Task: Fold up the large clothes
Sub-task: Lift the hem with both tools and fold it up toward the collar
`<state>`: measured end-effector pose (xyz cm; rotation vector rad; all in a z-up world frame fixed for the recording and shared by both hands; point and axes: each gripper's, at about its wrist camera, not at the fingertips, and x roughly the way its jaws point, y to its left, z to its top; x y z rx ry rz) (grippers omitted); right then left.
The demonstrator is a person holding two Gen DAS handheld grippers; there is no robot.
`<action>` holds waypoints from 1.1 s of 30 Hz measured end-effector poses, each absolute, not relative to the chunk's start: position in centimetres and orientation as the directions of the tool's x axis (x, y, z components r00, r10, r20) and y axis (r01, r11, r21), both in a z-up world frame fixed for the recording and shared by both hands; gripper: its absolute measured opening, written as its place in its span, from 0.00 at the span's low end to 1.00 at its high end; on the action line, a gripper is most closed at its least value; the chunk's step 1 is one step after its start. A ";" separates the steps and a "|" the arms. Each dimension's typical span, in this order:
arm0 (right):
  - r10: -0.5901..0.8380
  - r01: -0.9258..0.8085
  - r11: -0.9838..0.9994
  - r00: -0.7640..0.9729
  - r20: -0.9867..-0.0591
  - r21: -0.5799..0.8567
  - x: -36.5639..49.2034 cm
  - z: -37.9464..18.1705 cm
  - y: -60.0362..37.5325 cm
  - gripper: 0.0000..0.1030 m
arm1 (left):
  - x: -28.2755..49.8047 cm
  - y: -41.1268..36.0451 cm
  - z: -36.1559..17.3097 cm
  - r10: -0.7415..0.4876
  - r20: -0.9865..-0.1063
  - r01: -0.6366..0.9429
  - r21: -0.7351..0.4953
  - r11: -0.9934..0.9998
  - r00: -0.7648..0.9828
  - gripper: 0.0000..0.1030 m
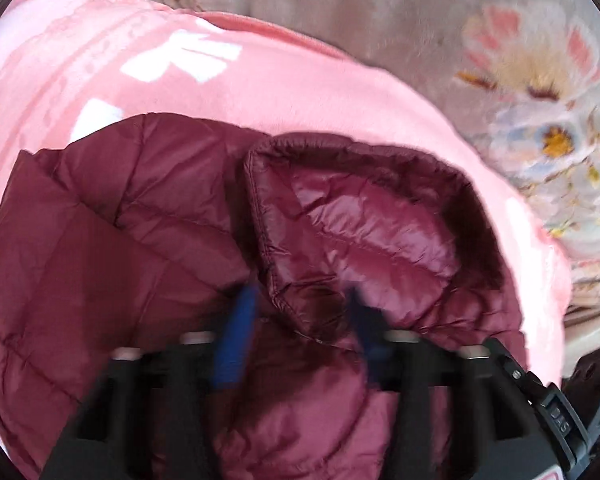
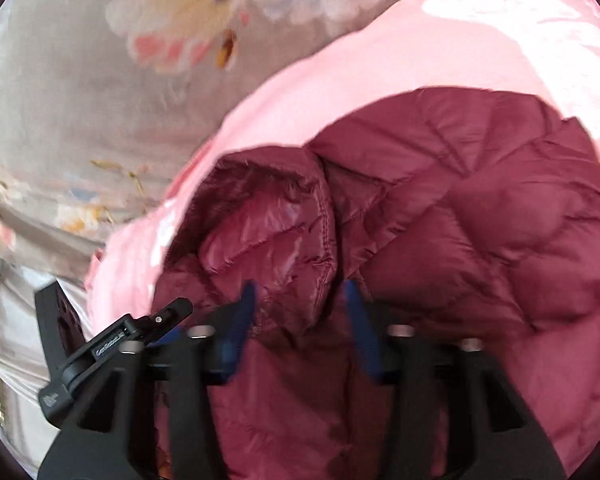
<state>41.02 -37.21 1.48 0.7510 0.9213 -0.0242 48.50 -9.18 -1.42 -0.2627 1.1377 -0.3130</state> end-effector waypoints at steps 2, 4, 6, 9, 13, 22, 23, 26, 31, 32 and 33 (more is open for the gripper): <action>0.237 0.271 0.832 0.615 -0.752 0.484 40.7 2.2 -36.2 0.09 | 47.9 -9.4 -1.3 -0.345 -0.850 0.145 -0.314 0.938 0.398 0.09; 0.167 0.238 0.891 0.618 -0.768 0.386 40.1 2.8 -35.5 0.08 | 47.0 -9.5 -1.1 -0.303 -0.851 0.195 -0.241 0.951 0.429 0.08; 0.134 0.238 0.909 0.608 -0.783 0.341 39.9 2.4 -35.4 0.08 | 46.5 -9.3 -1.4 -0.303 -0.849 0.219 -0.227 0.949 0.434 0.08; 0.110 0.250 0.919 0.580 -0.807 0.304 40.3 0.5 -35.3 0.08 | 46.1 -9.6 -2.6 -0.281 -0.846 0.229 -0.194 0.954 0.453 0.08; 0.037 0.222 0.951 0.609 -0.792 0.215 39.5 -0.2 -34.0 0.08 | 45.5 -10.2 -3.5 -0.252 -0.816 0.262 -0.128 0.956 0.521 0.10; 0.057 0.222 0.948 0.589 -0.806 0.229 38.8 1.2 -34.5 0.14 | 44.6 -9.5 -2.7 -0.238 -0.786 0.275 -0.090 0.957 0.571 0.17; 0.073 0.229 0.940 0.590 -0.804 0.253 38.4 2.0 -34.9 0.14 | 44.5 -8.8 -1.9 -0.253 -0.785 0.279 -0.106 0.954 0.565 0.17; 0.064 0.242 0.928 0.645 -0.762 0.283 38.3 5.1 -36.3 0.17 | 45.1 -6.9 1.8 -0.261 -0.755 0.263 -0.122 0.957 0.601 0.17; 0.065 0.259 0.899 0.717 -0.694 0.352 43.1 8.8 -38.0 0.17 | 49.6 -7.6 7.3 -0.267 -0.717 0.218 -0.163 0.962 0.644 0.18; 0.072 0.260 0.892 0.726 -0.684 0.370 44.2 9.0 -37.9 0.17 | 50.9 -8.3 7.8 -0.257 -0.722 0.200 -0.166 0.966 0.642 0.18; 0.091 0.259 0.878 0.736 -0.671 0.403 45.6 8.8 -38.0 0.17 | 52.0 -8.7 8.0 -0.258 -0.731 0.190 -0.176 0.966 0.632 0.18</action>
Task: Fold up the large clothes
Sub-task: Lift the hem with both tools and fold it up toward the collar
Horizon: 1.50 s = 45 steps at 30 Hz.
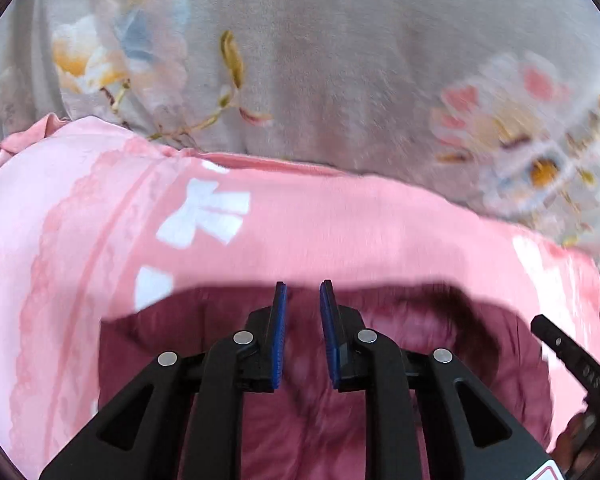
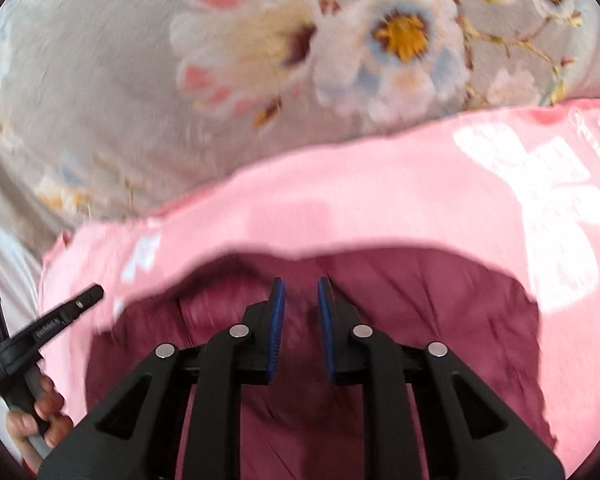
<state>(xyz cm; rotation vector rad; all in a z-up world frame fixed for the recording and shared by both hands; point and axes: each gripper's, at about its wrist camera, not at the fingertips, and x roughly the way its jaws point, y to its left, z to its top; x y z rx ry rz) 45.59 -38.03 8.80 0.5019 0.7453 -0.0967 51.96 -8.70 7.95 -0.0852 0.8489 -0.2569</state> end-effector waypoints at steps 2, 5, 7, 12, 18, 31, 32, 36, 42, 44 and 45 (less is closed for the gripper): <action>0.075 0.272 0.876 0.739 -0.669 0.399 47.3 8.1 -37.7 0.17 | 54.8 -10.0 7.2 -0.310 -0.761 0.179 -0.254 0.951 0.570 0.18; 0.053 0.284 0.895 0.699 -0.713 0.344 49.5 6.0 -36.9 0.17 | 57.1 -11.1 4.4 -0.316 -0.809 0.141 -0.284 0.949 0.496 0.18; 0.052 0.269 0.917 0.651 -0.757 0.295 50.2 4.2 -36.1 0.16 | 57.3 -11.6 2.4 -0.282 -0.837 0.144 -0.243 0.959 0.468 0.18; 0.038 0.213 0.955 0.605 -0.796 0.207 48.5 1.8 -35.4 0.16 | 54.8 -11.7 0.2 -0.243 -0.844 0.221 -0.152 0.963 0.479 0.18; 0.033 0.205 0.959 0.601 -0.798 0.195 47.8 -0.3 -35.9 0.13 | 52.7 -11.8 -1.7 -0.194 -0.813 0.269 -0.048 0.962 0.549 0.18; -0.083 0.188 0.981 0.621 -0.780 0.046 47.7 -1.3 -33.6 0.13 | 52.1 -13.1 -2.6 -0.155 -0.763 0.278 0.033 0.960 0.627 0.17; -0.085 0.188 0.981 0.621 -0.780 0.042 47.7 -1.3 -33.5 0.13 | 52.1 -13.1 -2.6 -0.152 -0.763 0.278 0.037 0.960 0.628 0.17; -0.077 0.188 0.981 0.622 -0.779 0.054 47.6 -1.3 -33.6 0.13 | 52.2 -13.2 -2.6 -0.148 -0.762 0.278 0.044 0.960 0.631 0.17; -0.069 0.190 0.980 0.624 -0.778 0.065 47.6 -1.3 -33.7 0.13 | 52.0 -13.3 -2.6 -0.142 -0.760 0.278 0.053 0.959 0.635 0.17; -0.067 0.191 0.979 0.624 -0.778 0.069 47.6 -1.3 -33.9 0.13 | 52.0 -13.3 -2.6 -0.139 -0.759 0.277 0.057 0.959 0.636 0.17; -0.065 0.191 0.979 0.624 -0.778 0.071 47.6 -1.3 -33.9 0.13 | 52.0 -13.4 -2.6 -0.137 -0.759 0.277 0.060 0.959 0.636 0.17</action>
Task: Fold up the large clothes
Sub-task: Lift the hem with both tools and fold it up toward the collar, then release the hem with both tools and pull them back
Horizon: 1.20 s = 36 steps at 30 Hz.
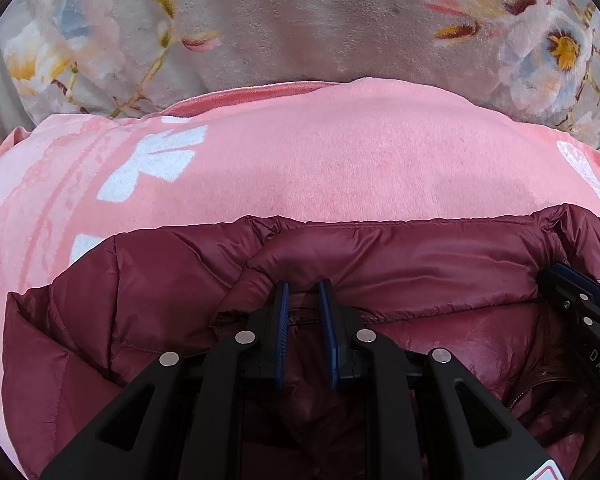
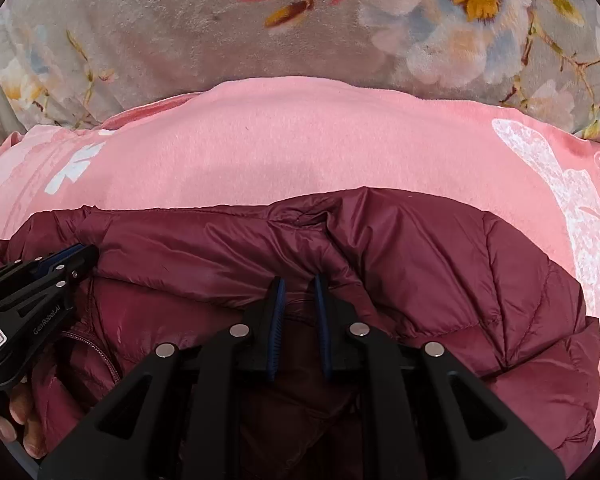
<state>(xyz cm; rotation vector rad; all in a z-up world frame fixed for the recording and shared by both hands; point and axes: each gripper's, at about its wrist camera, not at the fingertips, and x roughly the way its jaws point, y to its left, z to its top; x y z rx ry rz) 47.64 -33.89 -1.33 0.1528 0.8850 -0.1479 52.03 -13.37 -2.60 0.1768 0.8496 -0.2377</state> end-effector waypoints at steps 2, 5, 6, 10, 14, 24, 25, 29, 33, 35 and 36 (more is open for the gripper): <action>-0.064 0.191 0.979 0.624 -0.779 0.072 47.6 -1.3 -34.0 0.13 | 52.1 -13.4 -2.6 -0.135 -0.759 0.278 0.063 0.958 0.637 0.17; -0.064 0.191 0.979 0.624 -0.779 0.073 47.7 -1.3 -34.0 0.13 | 52.1 -13.5 -2.6 -0.130 -0.759 0.278 0.070 0.958 0.638 0.17; -0.064 0.191 0.979 0.624 -0.779 0.073 47.7 -1.3 -33.9 0.13 | 52.1 -13.5 -2.6 -0.128 -0.759 0.278 0.072 0.958 0.638 0.17; -0.065 0.192 0.979 0.623 -0.779 0.072 47.7 -1.3 -33.9 0.13 | 52.1 -13.6 -2.6 -0.121 -0.759 0.278 0.082 0.957 0.640 0.17; -0.064 0.193 0.978 0.623 -0.780 0.074 47.7 -1.3 -33.8 0.14 | 52.2 -13.8 -2.6 -0.112 -0.759 0.278 0.093 0.956 0.641 0.17; 0.027 0.195 0.961 0.644 -0.764 0.198 47.0 -1.1 -35.3 0.14 | 52.4 -13.0 -2.2 -0.158 -0.762 0.290 0.040 0.956 0.628 0.20; 0.025 0.219 0.953 0.638 -0.770 0.212 46.1 -0.6 -35.8 0.14 | 52.2 -12.5 -1.9 -0.173 -0.761 0.287 0.019 0.958 0.626 0.22; 0.053 0.241 0.928 0.668 -0.742 0.284 39.0 3.7 -38.1 0.23 | 48.4 -9.3 0.8 -0.211 -0.759 0.276 -0.043 0.960 0.616 0.54; -0.014 0.273 0.934 0.669 -0.743 0.229 28.2 6.2 -39.9 0.44 | 41.6 -4.2 3.2 -0.222 -0.744 0.281 -0.048 0.959 0.630 0.65; -0.022 0.286 0.933 0.647 -0.762 0.216 23.5 6.1 -40.5 0.49 | 39.0 -1.6 3.4 -0.212 -0.766 0.275 -0.048 0.960 0.606 0.65; -0.031 0.298 0.932 0.635 -0.772 0.208 21.0 6.0 -40.7 0.52 | 37.0 0.3 3.4 -0.210 -0.784 0.268 -0.058 0.962 0.585 0.65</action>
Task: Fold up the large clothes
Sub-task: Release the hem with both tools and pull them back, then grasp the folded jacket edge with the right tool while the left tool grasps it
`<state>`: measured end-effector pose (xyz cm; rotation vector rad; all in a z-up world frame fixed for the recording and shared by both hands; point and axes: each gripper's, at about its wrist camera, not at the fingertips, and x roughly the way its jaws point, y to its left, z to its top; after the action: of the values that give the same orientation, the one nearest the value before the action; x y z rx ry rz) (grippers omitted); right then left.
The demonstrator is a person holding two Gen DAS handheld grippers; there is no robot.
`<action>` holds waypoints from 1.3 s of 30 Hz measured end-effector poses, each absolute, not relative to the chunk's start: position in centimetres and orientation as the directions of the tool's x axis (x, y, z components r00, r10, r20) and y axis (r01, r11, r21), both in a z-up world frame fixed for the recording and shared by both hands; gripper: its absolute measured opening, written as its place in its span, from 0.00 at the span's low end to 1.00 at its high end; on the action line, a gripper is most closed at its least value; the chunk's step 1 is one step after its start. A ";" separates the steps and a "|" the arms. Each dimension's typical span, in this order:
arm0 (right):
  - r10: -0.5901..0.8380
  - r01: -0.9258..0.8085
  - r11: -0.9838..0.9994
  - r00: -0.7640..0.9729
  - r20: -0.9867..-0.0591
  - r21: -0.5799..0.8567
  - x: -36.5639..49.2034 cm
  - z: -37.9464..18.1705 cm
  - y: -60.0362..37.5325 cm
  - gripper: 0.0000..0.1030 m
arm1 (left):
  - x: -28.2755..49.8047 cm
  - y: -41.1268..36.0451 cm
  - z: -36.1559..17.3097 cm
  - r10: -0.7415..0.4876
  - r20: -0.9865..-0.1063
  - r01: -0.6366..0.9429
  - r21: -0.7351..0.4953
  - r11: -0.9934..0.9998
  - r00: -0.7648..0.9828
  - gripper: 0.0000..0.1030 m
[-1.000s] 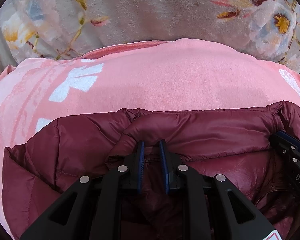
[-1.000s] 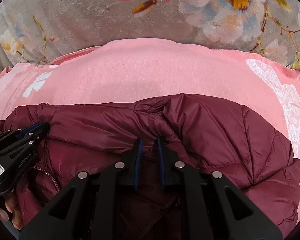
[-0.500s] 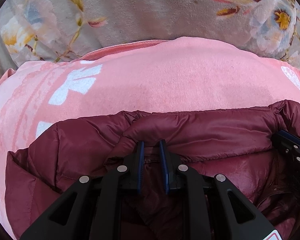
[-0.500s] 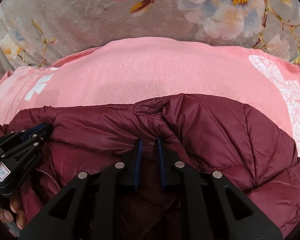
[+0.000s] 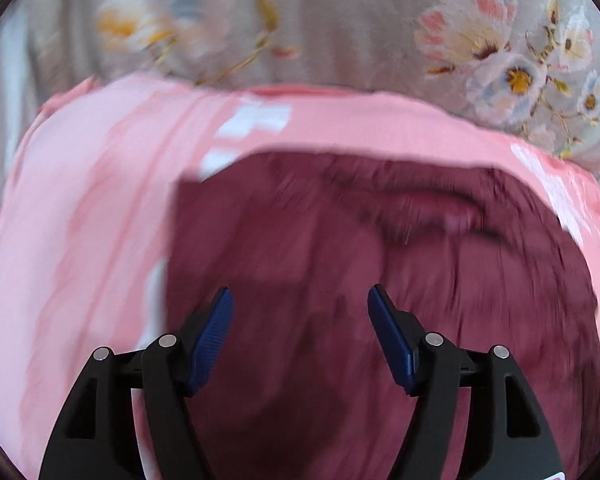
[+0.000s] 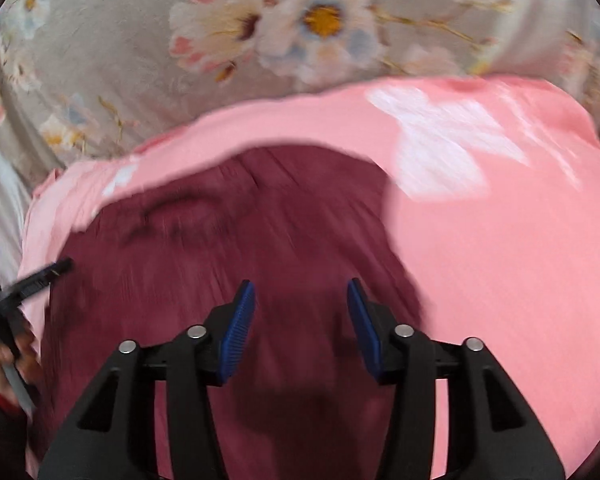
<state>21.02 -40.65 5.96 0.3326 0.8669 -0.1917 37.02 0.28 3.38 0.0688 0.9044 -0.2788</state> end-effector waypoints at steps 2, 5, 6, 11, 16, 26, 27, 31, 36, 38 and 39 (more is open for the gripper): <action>-0.052 0.329 0.925 0.604 -0.795 0.190 15.4 5.4 -40.7 0.54 | 34.1 3.2 3.1 -0.207 -0.811 0.255 -0.074 0.964 0.548 0.65; -0.058 0.396 0.894 0.569 -0.820 0.211 7.7 4.1 -40.9 0.60 | 29.6 7.9 2.4 -0.189 -0.838 0.216 -0.087 0.972 0.511 0.65; -0.057 0.418 0.880 0.563 -0.824 0.225 5.4 3.7 -41.0 0.63 | 28.0 9.4 2.2 -0.190 -0.843 0.203 -0.098 0.974 0.503 0.65; 0.027 0.455 0.822 0.569 -0.822 0.342 -0.1 1.3 -40.6 0.69 | 22.4 14.2 0.1 -0.254 -0.868 0.147 -0.210 0.967 0.426 0.65; 0.040 0.444 0.801 0.630 -0.776 0.402 -1.1 1.3 -39.2 0.70 | 19.4 14.8 -0.7 -0.337 -0.847 0.115 -0.319 0.941 0.412 0.65; 0.076 0.402 0.769 0.715 -0.695 0.497 -2.4 3.4 -37.0 0.05 | 16.0 15.0 1.4 -0.408 -0.812 0.136 -0.388 0.912 0.418 0.04; 0.067 0.387 0.781 0.729 -0.682 0.491 -3.3 4.6 -36.5 0.05 | 15.2 15.6 2.5 -0.434 -0.792 0.147 -0.413 0.899 0.429 0.04; 0.050 0.308 0.830 0.789 -0.612 0.465 -7.5 9.0 -34.3 0.04 | 10.9 17.5 6.8 -0.485 -0.733 0.196 -0.449 0.872 0.477 0.02; 0.022 0.230 0.858 0.877 -0.481 0.458 -13.7 15.3 -32.7 0.04 | 5.2 21.2 12.8 -0.539 -0.647 0.232 -0.502 0.833 0.539 0.02; 0.004 0.207 0.869 0.906 -0.424 0.450 -14.5 17.8 -32.4 0.04 | 3.7 21.9 15.8 -0.548 -0.606 0.261 -0.500 0.826 0.576 0.02; -0.006 0.194 0.873 0.922 -0.387 0.448 -14.5 19.2 -32.4 0.04 | 3.5 21.8 17.4 -0.548 -0.587 0.279 -0.489 0.826 0.596 0.02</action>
<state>-14.51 -32.40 19.16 0.5022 0.3868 -0.1074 3.48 21.79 17.36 -0.3673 0.7981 -0.4929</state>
